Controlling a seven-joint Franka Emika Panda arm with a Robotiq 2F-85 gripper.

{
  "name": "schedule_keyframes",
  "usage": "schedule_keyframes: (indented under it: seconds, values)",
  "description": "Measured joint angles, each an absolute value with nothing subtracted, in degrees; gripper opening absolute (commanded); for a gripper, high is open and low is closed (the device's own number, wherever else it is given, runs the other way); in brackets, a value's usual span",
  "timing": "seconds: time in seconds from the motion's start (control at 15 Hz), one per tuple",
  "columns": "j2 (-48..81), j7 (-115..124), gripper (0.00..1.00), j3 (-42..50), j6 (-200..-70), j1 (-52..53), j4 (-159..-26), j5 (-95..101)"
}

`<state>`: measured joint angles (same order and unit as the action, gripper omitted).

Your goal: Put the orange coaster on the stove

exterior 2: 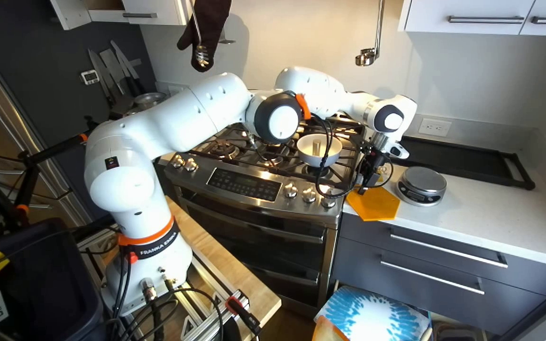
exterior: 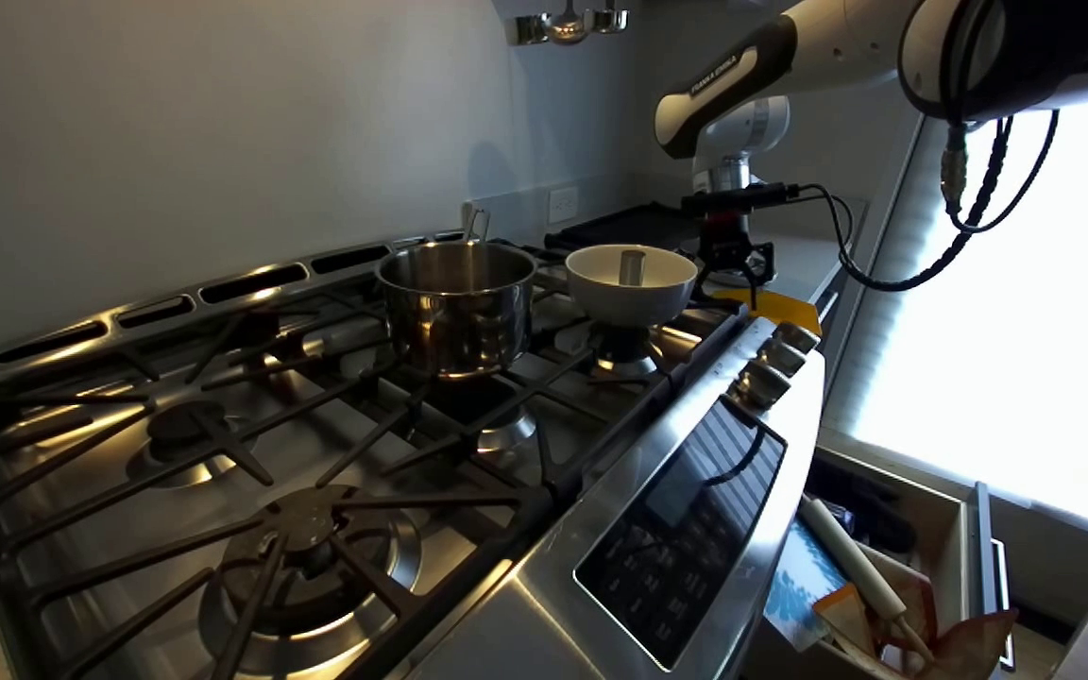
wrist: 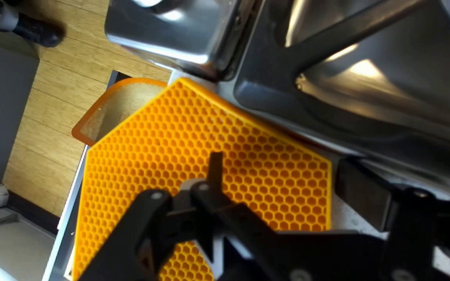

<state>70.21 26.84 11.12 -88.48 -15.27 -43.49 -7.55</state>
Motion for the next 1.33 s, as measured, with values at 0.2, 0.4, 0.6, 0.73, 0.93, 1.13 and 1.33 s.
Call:
schedule_keyframes:
  seconds: [0.2, 0.4, 0.6, 0.73, 0.93, 1.13, 1.33]
  values:
    - [70.81, 26.84, 0.20, 11.22, -87.23, -15.27, -42.44, -7.54]
    - [71.01, 26.84, 0.01, 11.69, -86.11, -15.32, -41.71, -7.41]
    - [71.03, 26.85, 0.01, 12.16, -85.49, -15.49, -41.19, -7.29]
    - [71.00, 26.85, 0.02, 12.41, -85.48, -15.49, -40.77, -7.28]
    - [70.12, 26.60, 0.03, 12.51, -86.14, -15.43, -40.36, -7.28]
    - [67.82, 25.12, 0.03, 12.47, -89.63, -15.07, -40.71, -7.28]
    - [64.42, 23.44, 0.03, 12.46, -93.84, -14.27, -42.66, -7.28]
